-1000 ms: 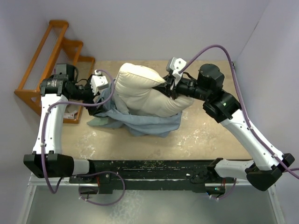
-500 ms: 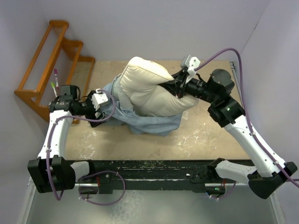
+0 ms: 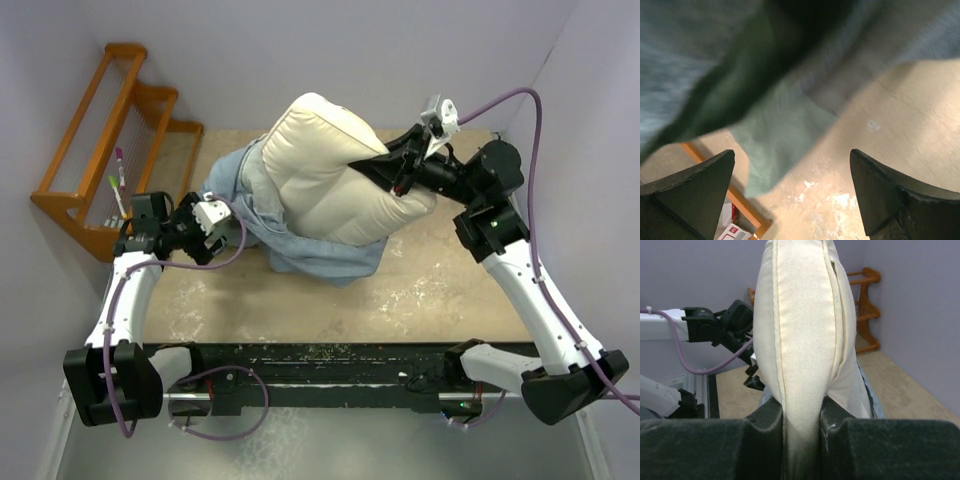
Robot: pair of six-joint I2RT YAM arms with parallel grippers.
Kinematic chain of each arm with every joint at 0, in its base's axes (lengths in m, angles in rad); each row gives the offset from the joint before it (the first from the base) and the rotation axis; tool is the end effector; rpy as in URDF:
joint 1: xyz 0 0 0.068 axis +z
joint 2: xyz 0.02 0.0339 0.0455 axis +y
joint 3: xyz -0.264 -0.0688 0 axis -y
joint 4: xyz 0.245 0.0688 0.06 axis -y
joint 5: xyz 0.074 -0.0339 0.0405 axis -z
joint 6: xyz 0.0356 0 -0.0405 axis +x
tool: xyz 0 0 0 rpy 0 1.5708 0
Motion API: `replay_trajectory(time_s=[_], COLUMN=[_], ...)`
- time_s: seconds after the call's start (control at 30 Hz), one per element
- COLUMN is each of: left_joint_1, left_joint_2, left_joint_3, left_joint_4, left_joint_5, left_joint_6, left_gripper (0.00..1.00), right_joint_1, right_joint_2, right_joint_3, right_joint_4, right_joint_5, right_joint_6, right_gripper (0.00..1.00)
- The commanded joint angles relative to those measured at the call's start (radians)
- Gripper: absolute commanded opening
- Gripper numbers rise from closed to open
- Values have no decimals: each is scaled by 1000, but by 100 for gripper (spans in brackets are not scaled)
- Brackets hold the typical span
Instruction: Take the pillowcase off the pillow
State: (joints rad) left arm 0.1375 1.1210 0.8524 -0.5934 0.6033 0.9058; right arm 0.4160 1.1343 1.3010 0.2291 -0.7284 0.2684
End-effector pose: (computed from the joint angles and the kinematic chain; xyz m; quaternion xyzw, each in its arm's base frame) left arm 0.2253 0.0108 0.2656 0.4312 0.7916 -0.0765 0.4261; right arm 0.2034 0.1158 0.4913 -0.3339 0.4947 0.4470 0.6664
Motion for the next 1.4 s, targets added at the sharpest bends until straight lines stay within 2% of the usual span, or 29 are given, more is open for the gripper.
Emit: replay_trajectory(time_s=[0.0,0.23,0.3,0.37,0.47,0.5,0.67,0.9,1.17,1.37], left_joint_1=[8,16,17,18,24,27,32,45,59,60], left_joint_2=[15,45,44,45,55,59,63,100,145,183], left_joint_3=[19,11,8,27,82,99,117,84,22,-3], left_joint_4=[120,43,28,16,-13,-13,52,125,176,189], left_joint_5=[18,44,51,54,57,49,-67,-259,-370,-438], left_joint_6=[-78,-32,-31,-52,-90,-110,-206,-211,-168,-126], left_gripper=[99,99,87,64,11,0,0,0,0,0], right_joint_1=[-19,-51,-71,-91,-115,-121,-145,-212,-244,-244], right_joint_2=[-28,-22,-17,-7,14,20,22,-20,-91,-119], right_joint_3=[64,52,46,48,66,72,115,220,296,293], right_joint_4=[333,471,523,579,625,639,637,469,311,317], right_joint_5=[-121,-207,-216,-224,-216,-208,-146,-34,212,440], right_joint_6=[143,265,315,370,429,446,449,335,211,175], right_gripper=[0,0,0,0,0,0,0,0,0,0])
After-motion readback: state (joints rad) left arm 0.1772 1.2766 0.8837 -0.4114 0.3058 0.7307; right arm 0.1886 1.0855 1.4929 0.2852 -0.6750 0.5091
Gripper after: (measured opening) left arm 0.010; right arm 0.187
